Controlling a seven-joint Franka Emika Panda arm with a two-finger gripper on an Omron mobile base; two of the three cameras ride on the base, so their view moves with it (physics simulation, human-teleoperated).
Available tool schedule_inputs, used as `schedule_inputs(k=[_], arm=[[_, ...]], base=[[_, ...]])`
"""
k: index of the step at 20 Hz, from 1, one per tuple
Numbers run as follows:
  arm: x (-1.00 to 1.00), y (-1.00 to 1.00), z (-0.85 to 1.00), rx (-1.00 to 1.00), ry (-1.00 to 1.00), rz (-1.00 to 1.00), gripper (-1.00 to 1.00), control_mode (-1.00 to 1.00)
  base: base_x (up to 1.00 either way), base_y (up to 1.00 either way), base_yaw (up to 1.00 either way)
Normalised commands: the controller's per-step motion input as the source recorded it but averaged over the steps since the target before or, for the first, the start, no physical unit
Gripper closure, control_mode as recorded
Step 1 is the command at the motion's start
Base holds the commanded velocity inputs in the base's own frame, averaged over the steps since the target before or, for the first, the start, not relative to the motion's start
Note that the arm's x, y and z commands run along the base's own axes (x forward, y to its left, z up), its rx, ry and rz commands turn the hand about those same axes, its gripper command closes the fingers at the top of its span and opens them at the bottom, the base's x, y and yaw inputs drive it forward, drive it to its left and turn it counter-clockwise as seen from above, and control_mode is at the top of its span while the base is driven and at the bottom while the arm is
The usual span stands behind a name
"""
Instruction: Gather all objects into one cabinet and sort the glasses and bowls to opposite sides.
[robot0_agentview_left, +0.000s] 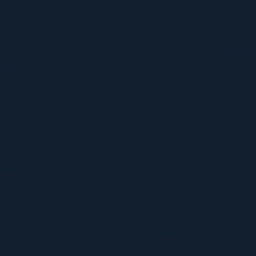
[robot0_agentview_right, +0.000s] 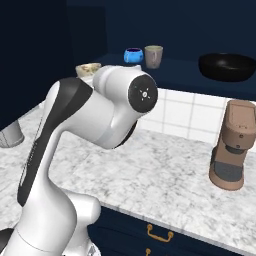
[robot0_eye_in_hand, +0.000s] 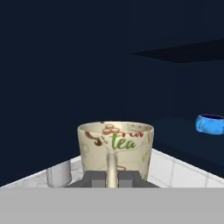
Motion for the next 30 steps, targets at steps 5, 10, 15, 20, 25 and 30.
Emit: schedule_inputs(k=[5, 10, 15, 20, 25, 30], arm=[[0.02, 0.0, 0.0, 0.0, 0.0, 0.0, 1.0, -1.0], [0.45, 0.65, 0.17, 0.0, -0.14, -0.18, 1.0, -1.0], [0.33, 0.69, 0.3, 0.0, -0.14, -0.16, 1.0, -1.0], [0.31, 0.01, -0.01, 0.01, -0.14, -0.09, 1.0, -1.0], [0.17, 0.07, 0.0, 0.01, -0.04, -0.05, 1.0, -1.0], [0.19, 0.22, 0.01, 0.0, 0.0, -0.05, 1.0, -1.0]], base=[[0.18, 0.05, 0.0], [0.0, 0.0, 0.0], [0.0, 0.0, 0.0], [0.0, 0.0, 0.0], [0.0, 0.0, 0.0], [0.0, 0.0, 0.0]])
